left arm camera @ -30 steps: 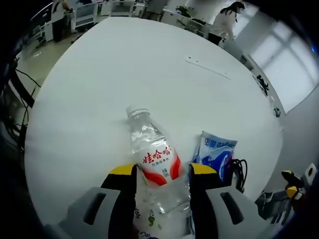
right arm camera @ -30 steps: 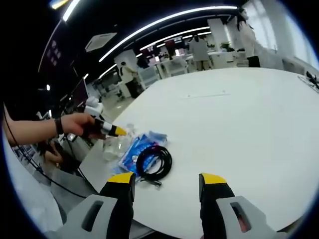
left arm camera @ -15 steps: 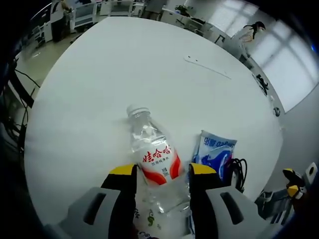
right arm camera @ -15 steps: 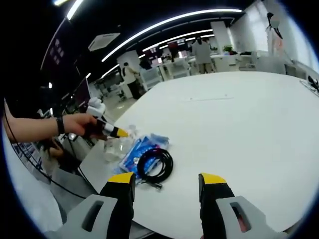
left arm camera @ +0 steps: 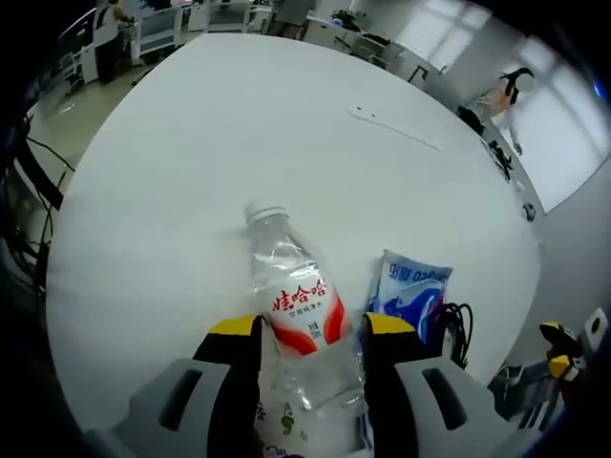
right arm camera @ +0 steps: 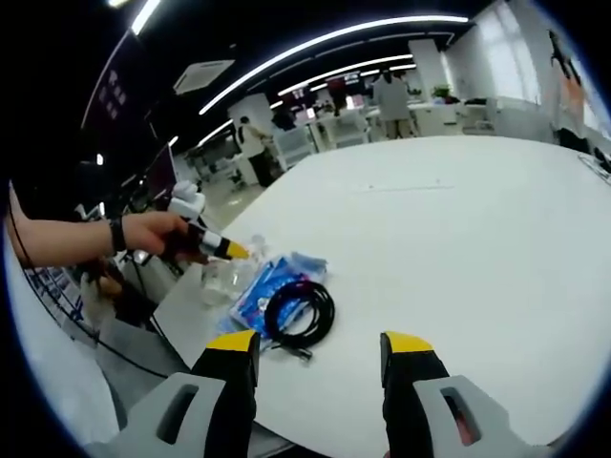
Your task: Arrange the tabletop items into an orderly group along one side of the table until the central work area is clear of visible clutter.
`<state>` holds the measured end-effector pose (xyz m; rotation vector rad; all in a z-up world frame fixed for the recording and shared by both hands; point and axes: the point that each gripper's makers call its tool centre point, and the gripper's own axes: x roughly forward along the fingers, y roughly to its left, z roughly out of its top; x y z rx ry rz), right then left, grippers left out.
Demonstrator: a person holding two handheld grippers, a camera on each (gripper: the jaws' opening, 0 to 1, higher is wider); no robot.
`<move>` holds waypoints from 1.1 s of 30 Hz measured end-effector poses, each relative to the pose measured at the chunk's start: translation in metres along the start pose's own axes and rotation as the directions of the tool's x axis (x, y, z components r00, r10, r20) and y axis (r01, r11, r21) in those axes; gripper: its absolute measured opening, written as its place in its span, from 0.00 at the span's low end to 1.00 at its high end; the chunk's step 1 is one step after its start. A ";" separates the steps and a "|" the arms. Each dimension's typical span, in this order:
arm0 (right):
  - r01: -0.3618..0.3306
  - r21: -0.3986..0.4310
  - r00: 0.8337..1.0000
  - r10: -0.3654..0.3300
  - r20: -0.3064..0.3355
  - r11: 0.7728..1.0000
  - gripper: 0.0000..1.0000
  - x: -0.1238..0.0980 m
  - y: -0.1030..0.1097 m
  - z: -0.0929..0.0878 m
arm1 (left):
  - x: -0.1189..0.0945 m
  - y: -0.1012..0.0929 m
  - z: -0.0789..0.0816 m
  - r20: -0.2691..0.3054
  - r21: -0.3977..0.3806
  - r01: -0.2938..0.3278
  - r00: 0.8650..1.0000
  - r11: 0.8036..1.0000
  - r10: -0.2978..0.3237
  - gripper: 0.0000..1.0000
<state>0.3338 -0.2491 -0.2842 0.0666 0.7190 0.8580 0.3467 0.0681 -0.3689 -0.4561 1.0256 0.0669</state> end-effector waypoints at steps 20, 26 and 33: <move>-0.036 -0.039 0.999 0.035 -0.016 0.999 0.52 0.009 0.008 0.008 | 0.026 -0.001 0.005 -0.034 0.015 -0.054 0.998 0.998 0.054 0.43; -0.032 -0.036 0.999 0.031 -0.022 0.999 0.52 0.007 0.007 0.005 | 0.029 -0.003 0.004 -0.056 0.046 -0.050 0.997 0.998 0.052 0.43; -0.024 -0.029 0.999 0.023 -0.030 0.999 0.52 0.006 0.004 0.001 | 0.032 -0.011 0.005 -0.073 0.149 -0.021 0.997 0.989 0.032 0.38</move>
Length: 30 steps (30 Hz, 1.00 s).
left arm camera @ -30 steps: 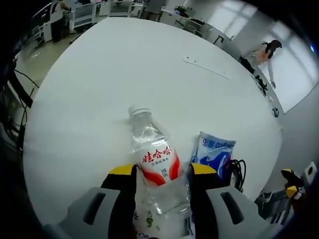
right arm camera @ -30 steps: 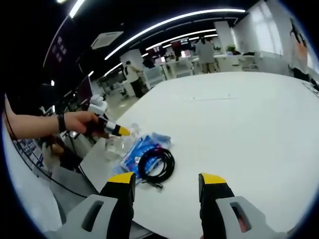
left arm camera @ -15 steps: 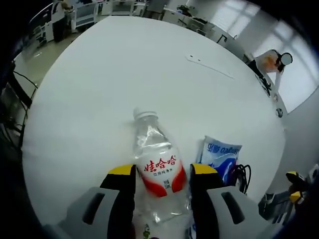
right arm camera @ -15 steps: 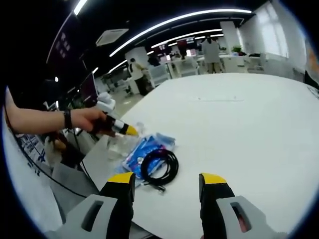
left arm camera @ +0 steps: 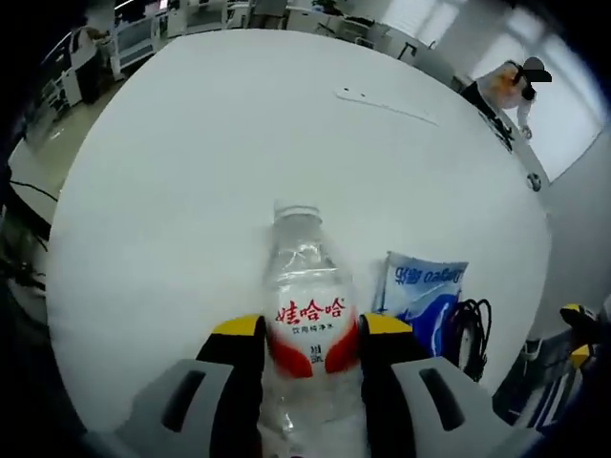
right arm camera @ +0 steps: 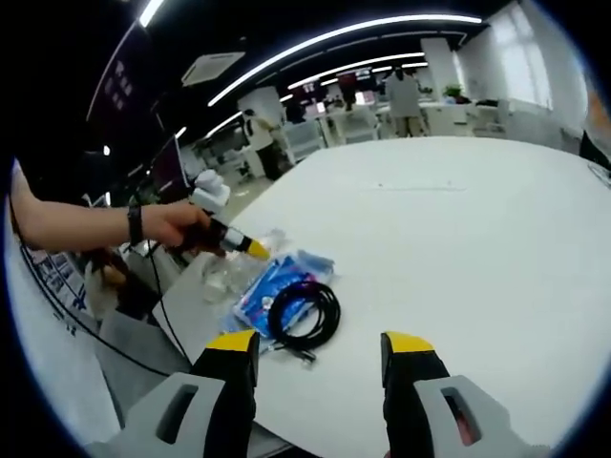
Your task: Arrange the tabletop items into an orderly group along one side of the table until the central work area is clear of visible clutter.
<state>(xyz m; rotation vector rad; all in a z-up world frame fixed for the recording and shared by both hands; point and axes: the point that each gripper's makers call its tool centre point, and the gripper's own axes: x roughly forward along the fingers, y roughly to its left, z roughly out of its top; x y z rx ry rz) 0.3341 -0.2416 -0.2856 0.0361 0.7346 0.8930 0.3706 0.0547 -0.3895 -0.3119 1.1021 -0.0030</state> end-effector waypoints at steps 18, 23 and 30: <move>0.016 0.024 1.000 -0.016 -0.002 1.000 0.51 -0.006 -0.002 -0.006 | 0.013 0.002 0.013 0.002 0.018 -0.028 1.000 0.999 0.028 0.40; 0.022 0.031 1.000 -0.022 -0.004 0.999 0.51 -0.006 -0.003 -0.007 | 0.010 0.001 0.020 0.047 0.027 -0.013 0.999 1.000 0.012 0.39; 0.022 0.033 1.000 -0.022 -0.003 0.999 0.51 -0.005 -0.003 -0.007 | -0.007 0.000 0.037 0.115 0.050 -0.013 0.993 0.999 0.007 0.38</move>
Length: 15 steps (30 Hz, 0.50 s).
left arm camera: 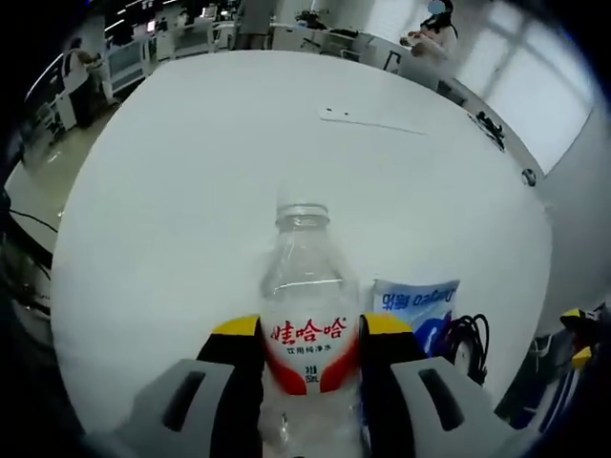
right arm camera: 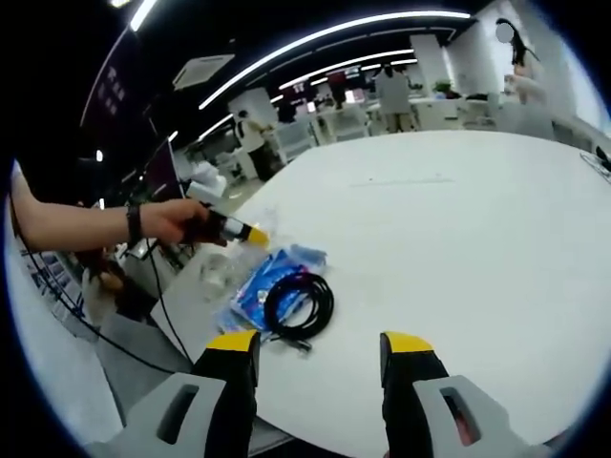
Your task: Arrange the tabletop items into an orderly group along one side of the table until the central work area is clear of visible clutter.
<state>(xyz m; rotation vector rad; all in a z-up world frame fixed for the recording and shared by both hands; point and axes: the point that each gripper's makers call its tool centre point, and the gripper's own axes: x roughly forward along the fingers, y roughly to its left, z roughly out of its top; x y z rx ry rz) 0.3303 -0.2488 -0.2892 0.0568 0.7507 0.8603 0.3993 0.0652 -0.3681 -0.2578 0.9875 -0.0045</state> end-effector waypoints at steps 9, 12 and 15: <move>-0.012 -0.005 1.000 0.012 0.005 1.000 0.51 0.001 0.004 0.000 | -0.019 0.012 0.005 0.063 0.022 -0.018 0.998 1.000 0.016 0.38; -0.017 -0.005 1.000 0.017 0.010 1.000 0.51 0.002 0.004 0.001 | -0.025 0.015 0.007 0.082 0.036 -0.031 0.996 0.999 0.028 0.38; -0.023 -0.009 1.000 0.023 0.008 1.000 0.51 0.002 0.006 0.000 | -0.028 0.020 0.007 0.093 0.043 -0.039 0.995 0.998 0.035 0.38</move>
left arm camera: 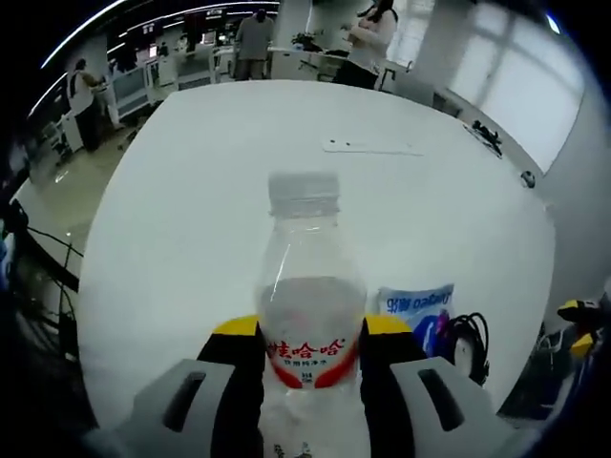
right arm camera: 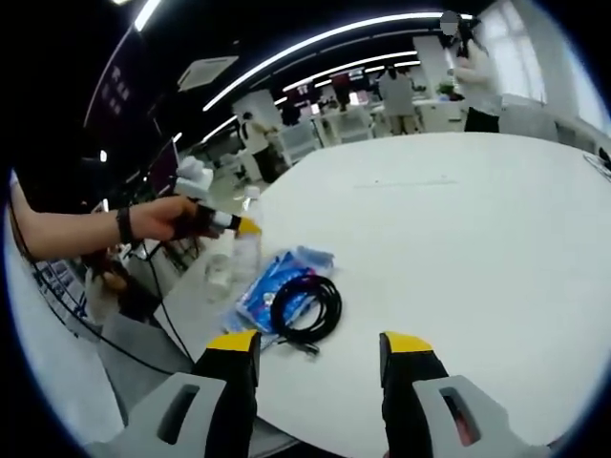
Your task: Arrange the tabletop items into an orderly group along one side of the table until the central work area is clear of visible clutter.
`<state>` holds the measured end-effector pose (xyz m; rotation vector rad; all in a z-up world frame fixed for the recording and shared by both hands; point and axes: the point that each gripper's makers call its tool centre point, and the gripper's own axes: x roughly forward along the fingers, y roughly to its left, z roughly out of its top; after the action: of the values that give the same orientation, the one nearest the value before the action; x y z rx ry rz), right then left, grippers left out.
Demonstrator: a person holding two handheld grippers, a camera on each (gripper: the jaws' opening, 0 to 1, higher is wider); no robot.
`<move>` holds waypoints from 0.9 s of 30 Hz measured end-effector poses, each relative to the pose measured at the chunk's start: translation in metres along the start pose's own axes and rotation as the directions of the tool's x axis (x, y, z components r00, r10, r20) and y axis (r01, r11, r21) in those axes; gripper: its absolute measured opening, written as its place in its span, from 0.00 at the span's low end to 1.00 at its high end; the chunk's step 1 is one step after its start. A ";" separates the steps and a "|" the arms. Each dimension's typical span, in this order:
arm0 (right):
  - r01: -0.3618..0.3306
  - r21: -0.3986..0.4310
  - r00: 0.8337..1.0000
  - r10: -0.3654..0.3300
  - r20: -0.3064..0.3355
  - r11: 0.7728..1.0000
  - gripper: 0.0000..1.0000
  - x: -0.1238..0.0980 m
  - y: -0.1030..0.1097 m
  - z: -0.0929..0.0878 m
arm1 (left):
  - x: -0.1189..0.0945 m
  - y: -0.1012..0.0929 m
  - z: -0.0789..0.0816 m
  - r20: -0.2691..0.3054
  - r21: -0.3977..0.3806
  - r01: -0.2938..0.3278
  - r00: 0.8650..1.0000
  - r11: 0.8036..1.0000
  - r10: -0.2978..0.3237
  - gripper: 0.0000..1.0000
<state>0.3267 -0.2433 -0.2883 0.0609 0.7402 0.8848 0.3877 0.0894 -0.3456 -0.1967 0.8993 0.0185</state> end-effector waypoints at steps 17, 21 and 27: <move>-0.004 -0.007 1.000 0.004 -0.001 1.000 0.50 -0.004 0.006 -0.001 | -0.014 0.003 -0.007 0.061 0.057 -0.028 0.998 0.998 0.024 0.38; -0.005 -0.011 1.000 0.005 -0.009 1.000 0.50 -0.003 0.008 -0.003 | -0.015 0.006 -0.009 0.067 0.062 -0.027 0.998 0.998 0.022 0.38; -0.011 -0.024 1.000 0.011 -0.013 1.000 0.50 0.000 0.013 -0.001 | -0.020 0.005 -0.016 0.087 0.094 -0.018 0.996 0.995 0.010 0.38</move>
<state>0.3168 -0.2351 -0.2842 0.0375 0.7419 0.9052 0.3623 0.0926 -0.3403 -0.1008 0.8136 -0.0026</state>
